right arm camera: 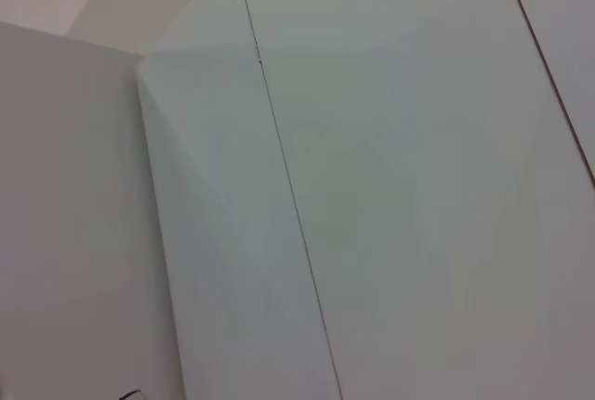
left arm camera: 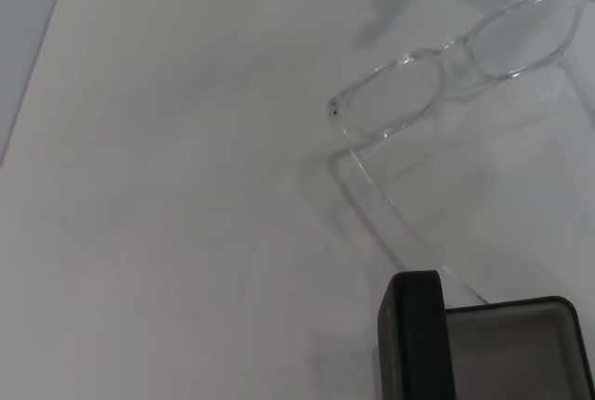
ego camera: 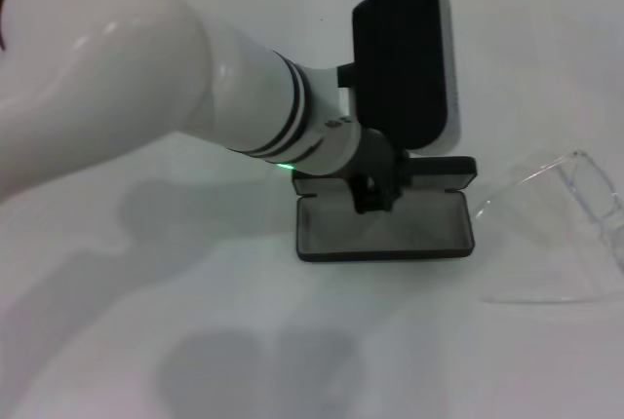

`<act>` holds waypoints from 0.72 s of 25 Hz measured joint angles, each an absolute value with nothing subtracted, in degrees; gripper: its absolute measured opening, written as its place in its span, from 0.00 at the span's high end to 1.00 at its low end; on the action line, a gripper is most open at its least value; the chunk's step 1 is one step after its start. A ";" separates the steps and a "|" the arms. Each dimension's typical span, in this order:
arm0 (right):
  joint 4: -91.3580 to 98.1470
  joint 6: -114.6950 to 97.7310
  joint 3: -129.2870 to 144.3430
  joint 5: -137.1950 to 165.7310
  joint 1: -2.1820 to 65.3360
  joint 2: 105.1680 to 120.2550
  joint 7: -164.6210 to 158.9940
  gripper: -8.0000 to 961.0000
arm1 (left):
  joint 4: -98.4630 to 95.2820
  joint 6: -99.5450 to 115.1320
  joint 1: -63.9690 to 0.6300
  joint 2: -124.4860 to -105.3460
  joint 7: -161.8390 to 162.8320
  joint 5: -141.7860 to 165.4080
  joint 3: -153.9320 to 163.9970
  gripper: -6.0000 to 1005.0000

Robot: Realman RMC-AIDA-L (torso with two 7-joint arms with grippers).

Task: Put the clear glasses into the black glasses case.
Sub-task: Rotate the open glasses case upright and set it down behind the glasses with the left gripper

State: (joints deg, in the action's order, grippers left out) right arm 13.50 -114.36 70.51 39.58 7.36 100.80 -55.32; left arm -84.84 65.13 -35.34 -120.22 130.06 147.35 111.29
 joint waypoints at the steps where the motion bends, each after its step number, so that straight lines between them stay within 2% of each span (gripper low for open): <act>1: 13.48 -114.43 70.50 39.59 7.21 100.89 -55.07 0.17 | -84.83 64.45 -35.36 -120.24 130.07 147.34 111.77 0.79; 18: 13.36 -113.62 69.98 40.15 5.50 101.40 -54.63 0.18 | -82.72 59.40 -35.38 -120.30 130.23 147.49 114.34 0.74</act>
State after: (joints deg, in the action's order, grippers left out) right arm 13.36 -113.62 69.98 40.15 5.50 101.40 -54.63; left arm -82.72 59.40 -35.38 -120.30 130.23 147.49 114.34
